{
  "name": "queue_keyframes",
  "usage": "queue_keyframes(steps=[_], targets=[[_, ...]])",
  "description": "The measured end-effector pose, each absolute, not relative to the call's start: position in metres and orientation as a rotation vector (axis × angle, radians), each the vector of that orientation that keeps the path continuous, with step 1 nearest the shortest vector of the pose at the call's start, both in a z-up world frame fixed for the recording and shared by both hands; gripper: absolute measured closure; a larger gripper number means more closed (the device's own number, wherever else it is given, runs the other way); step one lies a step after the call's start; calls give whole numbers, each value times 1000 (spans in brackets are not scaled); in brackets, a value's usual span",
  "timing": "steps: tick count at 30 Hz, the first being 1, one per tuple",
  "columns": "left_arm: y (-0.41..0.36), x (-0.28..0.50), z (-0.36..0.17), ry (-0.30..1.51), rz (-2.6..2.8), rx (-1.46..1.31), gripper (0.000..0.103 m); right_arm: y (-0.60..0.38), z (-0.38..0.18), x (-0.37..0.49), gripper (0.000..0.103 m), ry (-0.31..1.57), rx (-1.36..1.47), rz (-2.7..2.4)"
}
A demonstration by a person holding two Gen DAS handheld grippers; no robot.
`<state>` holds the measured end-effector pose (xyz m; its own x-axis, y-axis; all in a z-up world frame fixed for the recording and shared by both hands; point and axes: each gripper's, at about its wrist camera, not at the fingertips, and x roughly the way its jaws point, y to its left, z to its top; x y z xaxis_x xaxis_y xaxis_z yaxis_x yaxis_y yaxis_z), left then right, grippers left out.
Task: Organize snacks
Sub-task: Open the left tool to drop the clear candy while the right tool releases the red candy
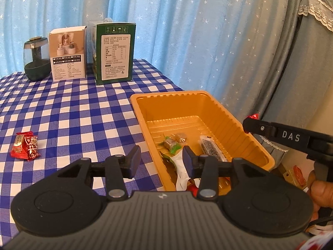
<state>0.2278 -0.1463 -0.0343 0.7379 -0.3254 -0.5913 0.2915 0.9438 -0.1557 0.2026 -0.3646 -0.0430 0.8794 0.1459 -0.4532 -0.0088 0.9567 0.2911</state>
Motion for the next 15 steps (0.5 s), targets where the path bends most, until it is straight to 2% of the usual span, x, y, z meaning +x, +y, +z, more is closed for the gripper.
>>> queue_keyframes(steps=[13,14,15], targets=[[-140,226,-34,660,-323,-51,63,-359,-47,208,78,522,276,117],[-140,226,-34,661,-321,-51,62,-358,-48,211,75,541,276,126],[-139,226,-34,661,-320,-52,60,-356,-50,213,63,554,270,129]])
